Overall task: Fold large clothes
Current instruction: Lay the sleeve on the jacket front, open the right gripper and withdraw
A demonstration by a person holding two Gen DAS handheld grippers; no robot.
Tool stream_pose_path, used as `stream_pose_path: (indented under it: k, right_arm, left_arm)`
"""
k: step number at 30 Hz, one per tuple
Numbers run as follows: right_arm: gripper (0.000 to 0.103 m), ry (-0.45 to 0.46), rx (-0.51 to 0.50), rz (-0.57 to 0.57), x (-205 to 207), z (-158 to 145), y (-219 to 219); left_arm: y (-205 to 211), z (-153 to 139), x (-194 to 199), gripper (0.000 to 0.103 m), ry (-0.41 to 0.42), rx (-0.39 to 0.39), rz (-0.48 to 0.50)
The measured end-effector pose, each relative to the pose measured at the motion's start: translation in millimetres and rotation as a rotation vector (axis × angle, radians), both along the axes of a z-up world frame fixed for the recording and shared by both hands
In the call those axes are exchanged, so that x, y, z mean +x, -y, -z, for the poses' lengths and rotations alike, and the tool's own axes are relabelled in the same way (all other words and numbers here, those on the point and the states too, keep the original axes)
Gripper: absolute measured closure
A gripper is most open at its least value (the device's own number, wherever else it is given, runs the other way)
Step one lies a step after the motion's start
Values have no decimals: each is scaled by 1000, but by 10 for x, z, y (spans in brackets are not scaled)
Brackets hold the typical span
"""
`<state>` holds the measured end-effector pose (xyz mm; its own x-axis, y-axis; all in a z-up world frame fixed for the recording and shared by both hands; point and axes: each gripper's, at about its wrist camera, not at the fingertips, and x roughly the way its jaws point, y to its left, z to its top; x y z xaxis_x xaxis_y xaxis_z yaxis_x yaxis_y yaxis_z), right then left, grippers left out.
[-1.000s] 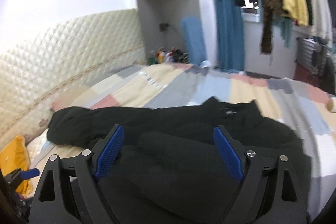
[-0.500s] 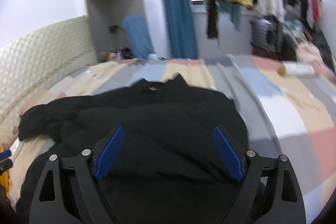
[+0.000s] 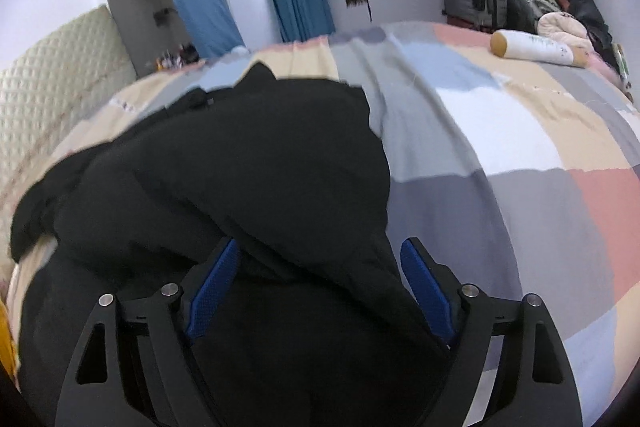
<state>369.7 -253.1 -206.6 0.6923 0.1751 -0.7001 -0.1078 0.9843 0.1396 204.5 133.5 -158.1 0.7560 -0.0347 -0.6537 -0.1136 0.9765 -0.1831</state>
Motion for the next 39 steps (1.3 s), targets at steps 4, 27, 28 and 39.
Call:
stream_pose_path:
  k: [4, 27, 28, 39]
  right_arm:
    - [27, 11, -48, -34, 50, 59, -89]
    - [85, 97, -15, 72, 165, -73, 12]
    - [85, 84, -8, 69, 172, -50, 24]
    - [62, 34, 80, 74, -208, -392, -83]
  left_arm:
    - [8, 13, 5, 0, -3, 6, -4]
    - [1, 38, -8, 0, -4, 1, -19]
    - [8, 36, -10, 0, -6, 3, -17]
    - [47, -91, -165, 0, 55, -12, 0]
